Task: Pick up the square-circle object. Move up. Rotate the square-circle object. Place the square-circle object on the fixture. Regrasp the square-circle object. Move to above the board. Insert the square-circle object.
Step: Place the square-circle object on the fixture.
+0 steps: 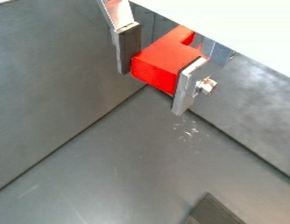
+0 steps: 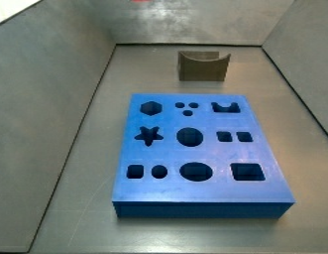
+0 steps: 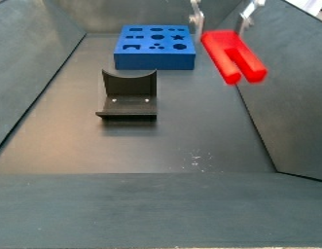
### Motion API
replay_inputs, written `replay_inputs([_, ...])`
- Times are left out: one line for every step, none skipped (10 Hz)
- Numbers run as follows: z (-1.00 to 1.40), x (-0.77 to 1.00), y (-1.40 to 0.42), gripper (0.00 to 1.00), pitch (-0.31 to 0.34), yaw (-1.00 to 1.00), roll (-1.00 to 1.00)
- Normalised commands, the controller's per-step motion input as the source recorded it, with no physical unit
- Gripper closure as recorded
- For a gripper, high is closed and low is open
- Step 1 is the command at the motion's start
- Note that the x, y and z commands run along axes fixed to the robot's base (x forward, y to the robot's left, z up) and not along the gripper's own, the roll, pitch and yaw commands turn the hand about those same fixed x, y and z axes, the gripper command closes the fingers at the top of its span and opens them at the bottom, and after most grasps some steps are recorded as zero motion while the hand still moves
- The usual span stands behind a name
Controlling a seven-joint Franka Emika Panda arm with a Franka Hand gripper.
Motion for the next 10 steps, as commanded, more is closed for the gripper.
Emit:
replay_inputs([0.34,1.00,-0.52,1.00,0.006,0.26,-0.12])
replay_inputs([0.32,1.00,-0.47,1.00,0.057,0.20,-0.12])
replay_inputs([0.27,1.00,-0.39,1.00,0.084,0.12,-0.13])
replay_inputs([0.24,1.00,-0.36,1.00,0.095,0.08,-0.12])
replay_inputs([0.20,1.00,-0.29,1.00,0.115,0.05,-0.09])
replay_inputs([0.17,1.00,-0.25,1.00,0.126,0.04,-0.08])
replay_inputs([0.15,1.00,-0.22,1.00,0.129,0.03,-0.07])
replay_inputs([0.11,1.00,-0.17,1.00,0.136,0.03,-0.08])
replay_inputs([0.09,1.00,-0.13,1.00,0.145,0.03,-0.08])
replay_inputs([0.06,1.00,-0.09,1.00,0.142,0.03,-0.08])
